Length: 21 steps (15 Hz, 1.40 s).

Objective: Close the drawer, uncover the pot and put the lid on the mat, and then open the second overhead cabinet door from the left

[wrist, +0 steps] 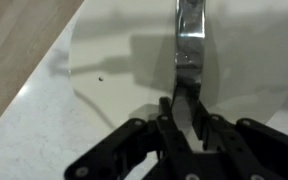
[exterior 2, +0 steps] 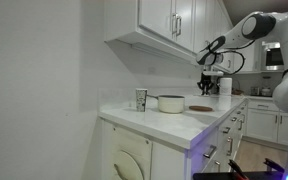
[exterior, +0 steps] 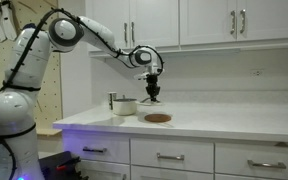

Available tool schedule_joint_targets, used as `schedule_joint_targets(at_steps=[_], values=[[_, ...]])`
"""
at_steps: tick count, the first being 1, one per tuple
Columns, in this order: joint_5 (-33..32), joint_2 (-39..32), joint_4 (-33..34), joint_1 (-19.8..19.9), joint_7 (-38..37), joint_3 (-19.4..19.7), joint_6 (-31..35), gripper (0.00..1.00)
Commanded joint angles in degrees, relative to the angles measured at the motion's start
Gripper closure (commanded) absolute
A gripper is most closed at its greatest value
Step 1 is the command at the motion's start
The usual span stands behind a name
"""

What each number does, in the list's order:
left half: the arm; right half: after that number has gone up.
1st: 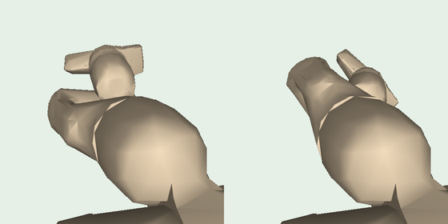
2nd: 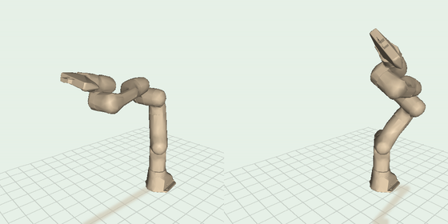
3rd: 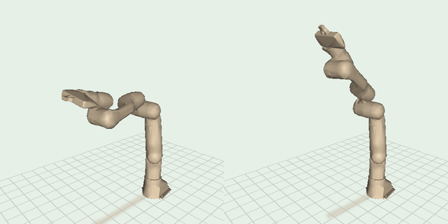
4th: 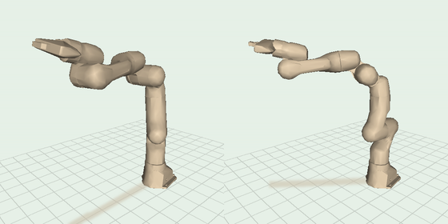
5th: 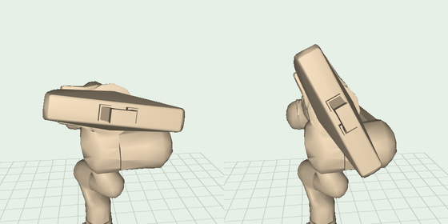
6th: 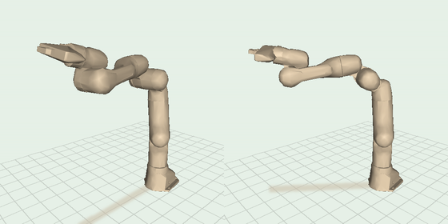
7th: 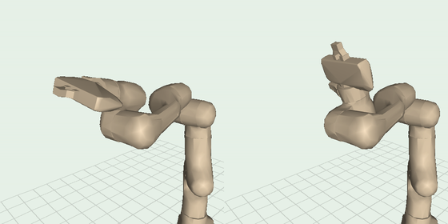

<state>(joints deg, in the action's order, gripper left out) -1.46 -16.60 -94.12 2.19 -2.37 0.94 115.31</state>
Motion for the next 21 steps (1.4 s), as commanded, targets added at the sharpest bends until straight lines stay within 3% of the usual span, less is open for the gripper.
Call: schedule_joint_targets(at_steps=[1, 11, 21], values=[[1.3, -1.5, 2.7, 0.2, 2.5, -0.1, -1.7, 0.94], [2.1, -3.6, 1.2, 0.3, 6.5, -0.9, 2.5, 0.94], [2.7, -6.8, -0.9, 0.9, 10.6, -1.4, 13.2, 0.94]])
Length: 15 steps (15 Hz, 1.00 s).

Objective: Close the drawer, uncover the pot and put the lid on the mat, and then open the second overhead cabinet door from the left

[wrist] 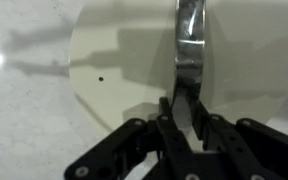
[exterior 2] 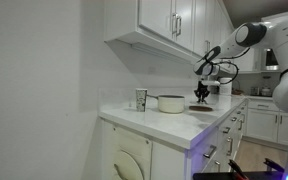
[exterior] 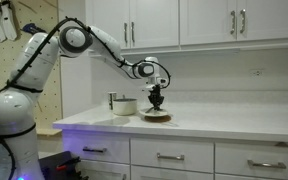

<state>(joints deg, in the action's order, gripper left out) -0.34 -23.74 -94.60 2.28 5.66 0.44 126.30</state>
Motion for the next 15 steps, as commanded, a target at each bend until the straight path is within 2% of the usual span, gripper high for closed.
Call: schedule_joint_targets(at_steps=[1, 11, 12, 13, 15], values=[[1.6, 0.1, -0.6, 0.9, 3.0, -1.0, 3.2, 0.94], [2.0, -0.6, -2.0, 1.4, 5.4, -1.5, 8.1, 0.94], [2.0, -0.6, -2.0, 1.3, 5.2, -1.5, 8.0, 0.52], [1.9, -0.6, -2.0, 1.3, 5.2, -1.5, 7.8, 0.49], [1.8, -0.4, -2.0, 1.3, 5.2, -1.5, 8.2, 0.36]])
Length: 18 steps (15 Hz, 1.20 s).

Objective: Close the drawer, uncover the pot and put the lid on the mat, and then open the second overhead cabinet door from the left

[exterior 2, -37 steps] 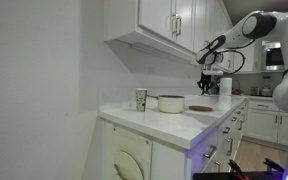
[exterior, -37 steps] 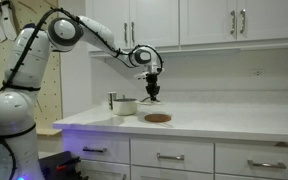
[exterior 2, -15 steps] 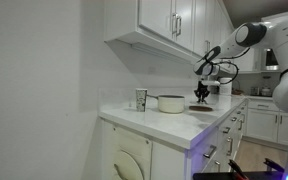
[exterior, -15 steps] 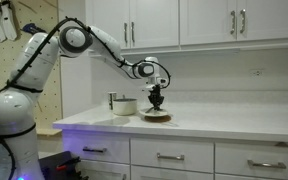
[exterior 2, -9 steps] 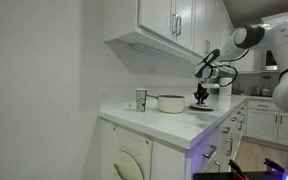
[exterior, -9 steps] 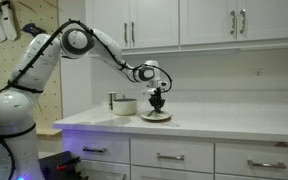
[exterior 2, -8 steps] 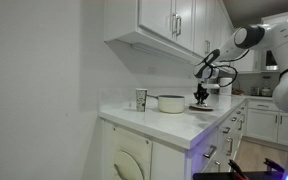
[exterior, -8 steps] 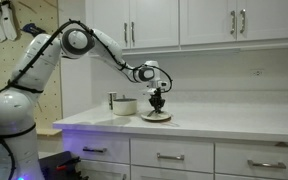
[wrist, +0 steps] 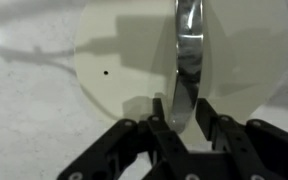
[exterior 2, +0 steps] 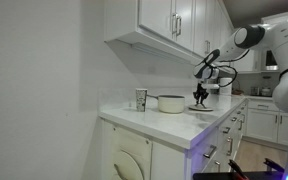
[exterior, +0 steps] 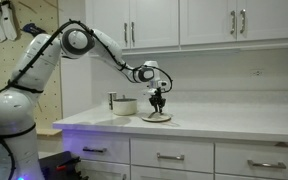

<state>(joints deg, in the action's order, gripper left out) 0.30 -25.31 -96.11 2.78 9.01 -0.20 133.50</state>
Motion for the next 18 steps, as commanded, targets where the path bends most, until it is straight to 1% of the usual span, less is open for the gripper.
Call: schedule_joint_targets(at_steps=[1, 4, 5, 8, 11, 13, 15, 17, 18], values=[[1.2, 1.2, -0.4, 0.8, 1.9, -0.9, 1.1, 0.29], [0.9, 1.4, -0.4, 0.7, 1.5, -0.7, 1.2, 0.05], [0.6, 1.6, -0.5, 0.6, 1.3, -0.5, 0.6, 0.01], [1.4, 3.9, -0.8, 1.6, 2.9, -0.7, -4.2, 0.0], [1.2, 6.6, -0.5, 2.6, 4.1, -0.1, -11.6, 0.0], [1.2, 8.8, -0.4, 3.3, 5.7, 0.2, -16.6, 0.0], [1.5, 11.6, -1.1, 4.0, 8.3, 0.4, -20.4, 0.0], [2.5, 14.7, -2.3, 4.9, 11.8, 0.6, -22.6, 0.0], [3.6, 16.3, -3.1, 5.4, 13.7, 0.7, -22.7, 0.0]])
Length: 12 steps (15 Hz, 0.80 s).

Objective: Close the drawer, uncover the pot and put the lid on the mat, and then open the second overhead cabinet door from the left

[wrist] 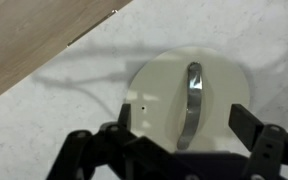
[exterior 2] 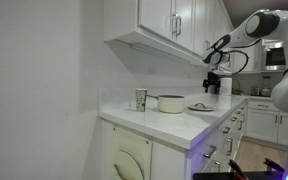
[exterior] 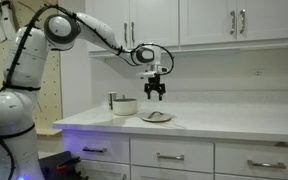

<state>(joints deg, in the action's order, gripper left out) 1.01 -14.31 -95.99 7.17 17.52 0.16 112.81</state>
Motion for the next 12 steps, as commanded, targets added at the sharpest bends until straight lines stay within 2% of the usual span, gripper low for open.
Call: schedule_joint_targets(at_steps=[1, 5, 9, 12], values=[[4.1, 6.9, -4.0, 1.4, 7.3, 0.5, -2.2, 0.0], [9.6, 13.2, -7.9, 2.1, 16.0, 2.2, -2.6, 0.0], [18.6, 19.3, -11.5, 2.2, 26.4, 5.5, -6.2, 0.0], [21.8, 23.8, -14.8, 1.5, 30.1, 7.9, -7.4, 0.0]])
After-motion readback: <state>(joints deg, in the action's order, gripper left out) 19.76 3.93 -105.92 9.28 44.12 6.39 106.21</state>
